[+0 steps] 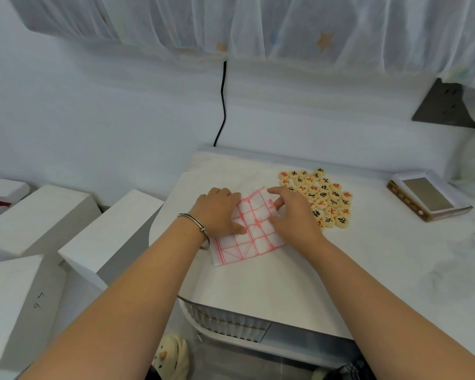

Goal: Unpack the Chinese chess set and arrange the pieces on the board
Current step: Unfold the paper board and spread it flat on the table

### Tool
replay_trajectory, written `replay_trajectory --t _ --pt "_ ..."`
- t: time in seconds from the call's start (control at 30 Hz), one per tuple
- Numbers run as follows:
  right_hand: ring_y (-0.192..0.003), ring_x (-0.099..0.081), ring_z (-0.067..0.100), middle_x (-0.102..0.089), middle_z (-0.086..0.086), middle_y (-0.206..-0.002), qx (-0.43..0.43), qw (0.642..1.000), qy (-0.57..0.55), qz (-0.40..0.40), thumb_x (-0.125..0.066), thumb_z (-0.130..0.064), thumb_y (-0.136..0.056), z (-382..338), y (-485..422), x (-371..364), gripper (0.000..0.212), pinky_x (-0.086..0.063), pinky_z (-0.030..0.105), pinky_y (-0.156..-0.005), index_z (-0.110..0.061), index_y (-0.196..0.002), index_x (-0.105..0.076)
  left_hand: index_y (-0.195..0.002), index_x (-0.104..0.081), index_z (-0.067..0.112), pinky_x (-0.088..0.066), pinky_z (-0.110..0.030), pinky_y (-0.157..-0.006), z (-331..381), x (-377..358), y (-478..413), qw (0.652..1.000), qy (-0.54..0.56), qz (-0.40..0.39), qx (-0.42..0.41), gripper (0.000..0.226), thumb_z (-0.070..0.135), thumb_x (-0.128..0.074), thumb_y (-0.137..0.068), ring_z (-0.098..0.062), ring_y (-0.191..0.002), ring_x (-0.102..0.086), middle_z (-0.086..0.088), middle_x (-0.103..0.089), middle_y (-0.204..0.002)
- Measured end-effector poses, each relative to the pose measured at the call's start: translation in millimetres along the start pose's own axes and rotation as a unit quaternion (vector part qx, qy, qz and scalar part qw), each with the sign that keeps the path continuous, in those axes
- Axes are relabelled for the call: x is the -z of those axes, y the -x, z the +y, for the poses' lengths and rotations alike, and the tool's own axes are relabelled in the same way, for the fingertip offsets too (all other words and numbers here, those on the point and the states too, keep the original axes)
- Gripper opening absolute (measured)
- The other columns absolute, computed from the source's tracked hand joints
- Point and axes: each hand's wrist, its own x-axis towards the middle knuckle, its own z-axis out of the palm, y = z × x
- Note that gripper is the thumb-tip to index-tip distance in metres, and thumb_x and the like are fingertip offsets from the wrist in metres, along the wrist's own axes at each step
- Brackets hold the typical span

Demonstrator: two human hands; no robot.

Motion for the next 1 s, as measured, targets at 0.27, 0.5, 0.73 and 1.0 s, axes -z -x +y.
replay_trajectory --t 0.27,0.5,0.73,1.0 --pt "-0.095 -0.052 0.013 -0.050 -0.020 -0.074 0.064 0.992 -0.062 0.087 -0.069 -0.001 -0.079 -18.6 5.5 17.4 0.025 -0.036 0.021 -0.086 -0.015 -0.100 -0.069 -0.148 -0.021 0.023 -0.027 -0.024 -0.104 4.1 10.2 -2.1 0.950 0.292 0.109 0.008 0.084 0.029 -0.072 -0.080 -0.015 -0.135 -0.032 0.004 -0.042 -0.143" --pt "-0.096 -0.055 -0.004 -0.066 -0.007 -0.080 0.026 0.986 -0.162 0.039 -0.068 0.000 -0.081 -28.5 7.6 33.1 0.051 -0.029 0.013 -0.093 -0.028 -0.122 -0.057 -0.112 -0.064 0.020 -0.040 -0.009 -0.078 10.0 22.7 0.0 0.895 0.417 0.159 0.008 0.029 0.023 -0.069 -0.083 -0.005 -0.097 -0.056 0.008 -0.064 -0.108" --pt "-0.089 -0.058 0.013 -0.064 -0.003 -0.097 -0.023 0.991 -0.060 -0.118 -0.077 -0.024 -0.074 -13.1 0.6 56.5 0.027 -0.043 0.024 -0.074 -0.016 -0.099 -0.068 -0.086 -0.066 -0.009 -0.043 -0.034 -0.072 -1.0 27.1 -1.7 0.770 0.590 0.236 0.059 0.031 0.022 -0.067 -0.084 -0.020 -0.075 -0.053 -0.013 -0.058 -0.079" --pt "-0.066 -0.062 0.023 -0.070 0.009 -0.079 -0.045 0.958 -0.279 -0.049 -0.064 -0.021 -0.088 -20.7 3.0 77.3 0.022 -0.051 0.022 -0.065 -0.013 -0.068 -0.064 -0.057 -0.041 0.009 -0.020 -0.028 -0.050 -17.6 22.0 -6.6 0.794 0.427 0.376 0.213 0.038 0.023 -0.060 -0.087 -0.018 -0.055 -0.025 -0.005 -0.028 -0.053"
